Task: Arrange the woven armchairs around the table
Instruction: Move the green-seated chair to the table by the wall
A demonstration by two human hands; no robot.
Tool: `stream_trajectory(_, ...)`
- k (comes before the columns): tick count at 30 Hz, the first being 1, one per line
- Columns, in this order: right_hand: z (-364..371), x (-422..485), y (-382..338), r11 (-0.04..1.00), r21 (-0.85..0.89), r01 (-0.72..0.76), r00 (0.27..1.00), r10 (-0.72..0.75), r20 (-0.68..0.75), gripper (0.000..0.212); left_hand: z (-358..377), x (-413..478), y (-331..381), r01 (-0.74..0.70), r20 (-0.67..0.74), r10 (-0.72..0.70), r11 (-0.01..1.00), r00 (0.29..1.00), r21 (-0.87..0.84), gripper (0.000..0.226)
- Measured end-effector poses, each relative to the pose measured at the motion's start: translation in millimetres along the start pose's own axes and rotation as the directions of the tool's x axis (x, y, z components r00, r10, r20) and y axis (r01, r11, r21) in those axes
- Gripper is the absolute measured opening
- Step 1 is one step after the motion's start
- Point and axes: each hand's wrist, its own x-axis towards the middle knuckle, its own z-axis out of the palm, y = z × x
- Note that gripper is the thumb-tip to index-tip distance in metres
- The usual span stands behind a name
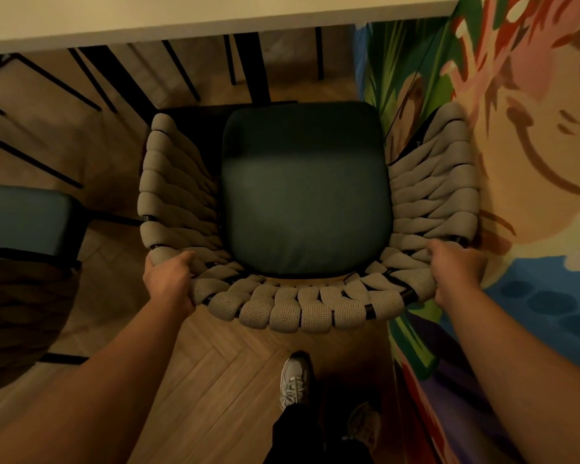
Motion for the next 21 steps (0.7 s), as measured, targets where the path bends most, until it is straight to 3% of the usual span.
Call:
stream_trajectory(4,-5.3,-9.1,13.0,0.994,0.111,0.003,0.998,-0.011,0.067,0.059,-7.8,-10.5,-7.0,-0.013,0.14,0.028,0.994,0.99,-0.108,0.081)
stream_trajectory(7,-9.5,-17.6,30.3,0.958,0.265,-0.108,0.986,0.069,0.153,0.059,-11.6,-22.4,-15.0,-0.011,0.194,0.043,0.986,0.98,-0.165,0.095)
stream_trajectory(17,-24.4,-21.9,55.2,0.954,0.273,-0.127,0.984,0.085,0.159,0.056,-28.6,-34.7,-30.4,0.033,0.159,-0.014,0.992,0.987,-0.121,0.093)
stream_trajectory(21,-23.5,-21.6,53.6,0.953,0.278,-0.117,0.987,0.082,0.135,0.06,-24.6,-32.1,-30.1,0.06,0.121,-0.04,0.984,0.992,-0.17,0.081)
